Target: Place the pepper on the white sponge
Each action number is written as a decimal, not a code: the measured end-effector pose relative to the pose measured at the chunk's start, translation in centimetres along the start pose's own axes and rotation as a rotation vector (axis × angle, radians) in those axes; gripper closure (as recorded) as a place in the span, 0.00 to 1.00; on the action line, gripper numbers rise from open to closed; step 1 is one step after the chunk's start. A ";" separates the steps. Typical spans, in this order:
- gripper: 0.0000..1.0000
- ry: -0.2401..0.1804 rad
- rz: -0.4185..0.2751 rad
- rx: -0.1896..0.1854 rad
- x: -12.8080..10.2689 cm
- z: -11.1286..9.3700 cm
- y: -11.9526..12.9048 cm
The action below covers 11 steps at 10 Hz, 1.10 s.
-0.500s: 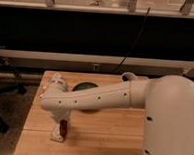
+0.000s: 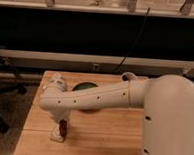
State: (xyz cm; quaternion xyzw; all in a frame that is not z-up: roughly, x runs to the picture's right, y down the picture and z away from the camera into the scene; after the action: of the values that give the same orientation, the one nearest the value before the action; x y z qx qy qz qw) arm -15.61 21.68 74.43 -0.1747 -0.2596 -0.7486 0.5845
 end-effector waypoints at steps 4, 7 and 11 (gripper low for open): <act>0.65 -0.032 -0.076 0.013 -0.2 1.1 -1.8; 0.40 -0.049 -0.151 0.009 -0.2 2.1 -3.4; 0.21 -0.054 -0.166 0.004 0.0 2.4 -3.3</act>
State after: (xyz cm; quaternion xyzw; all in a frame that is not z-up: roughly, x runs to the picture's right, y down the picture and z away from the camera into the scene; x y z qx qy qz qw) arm -18.88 23.66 75.74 -0.1715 -0.2902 -0.7889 0.5138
